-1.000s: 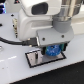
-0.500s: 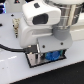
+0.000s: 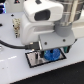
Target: Insert the blue gear onto the right peg, followed by the red gear
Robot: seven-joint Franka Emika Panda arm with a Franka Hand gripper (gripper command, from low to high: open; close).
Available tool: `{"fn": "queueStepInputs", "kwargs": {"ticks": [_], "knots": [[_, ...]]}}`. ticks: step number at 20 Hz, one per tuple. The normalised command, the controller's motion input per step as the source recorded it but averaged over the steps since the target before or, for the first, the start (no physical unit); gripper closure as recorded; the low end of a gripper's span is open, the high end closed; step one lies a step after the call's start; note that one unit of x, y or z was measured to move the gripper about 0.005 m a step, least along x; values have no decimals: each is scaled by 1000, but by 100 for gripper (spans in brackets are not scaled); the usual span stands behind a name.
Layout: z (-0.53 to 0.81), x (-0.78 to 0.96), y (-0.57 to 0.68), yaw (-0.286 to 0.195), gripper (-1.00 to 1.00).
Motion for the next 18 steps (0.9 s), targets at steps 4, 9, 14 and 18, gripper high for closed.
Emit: {"fn": "queueStepInputs", "kwargs": {"ticks": [4, 9, 14, 18], "knots": [[286, -386, 149, 0, -100], [91, -525, 239, 0, -100], [-30, -534, 264, 0, -100], [-124, -461, 231, 0, -100]]}}
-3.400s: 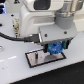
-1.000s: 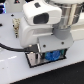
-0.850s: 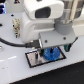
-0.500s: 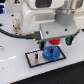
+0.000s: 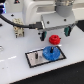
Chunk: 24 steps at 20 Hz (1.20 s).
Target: Insert the blue gear onto the right peg, followed by the red gear
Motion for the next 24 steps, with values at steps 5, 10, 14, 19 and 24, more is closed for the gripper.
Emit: {"fn": "queueStepInputs", "kwargs": {"ticks": [5, 10, 14, 19, 24], "knots": [[-204, -356, 190, 0, -100], [-345, -248, 61, 0, -100], [-371, -186, 17, 0, -100], [-337, -178, -8, 0, -100], [-190, -37, 1, 0, 100]]}}
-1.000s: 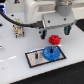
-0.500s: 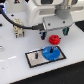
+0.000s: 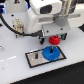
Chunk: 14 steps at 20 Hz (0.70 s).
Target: Insert the blue gear onto the right peg, followed by the red gear
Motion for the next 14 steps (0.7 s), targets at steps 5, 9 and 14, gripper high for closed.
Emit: {"fn": "queueStepInputs", "kwargs": {"ticks": [5, 9, 14], "knots": [[17, -17, 117, 0, 100], [60, 10, 94, 0, 100], [-1, -45, 54, 0, 100]]}}
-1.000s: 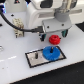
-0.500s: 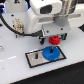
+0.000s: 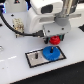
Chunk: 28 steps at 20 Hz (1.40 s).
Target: Insert the blue gear onto the right peg, followed by the red gear
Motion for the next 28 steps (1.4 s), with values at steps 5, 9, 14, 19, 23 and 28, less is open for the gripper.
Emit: {"fn": "queueStepInputs", "kwargs": {"ticks": [5, 9, 14, 19, 23, 28], "knots": [[250, 29, 36, 0, 100], [575, 204, 15, 0, 100], [588, 468, -30, 0, 100], [472, 609, -67, 0, 100], [398, 680, -112, 0, 100], [267, 705, -213, 0, 100]]}}
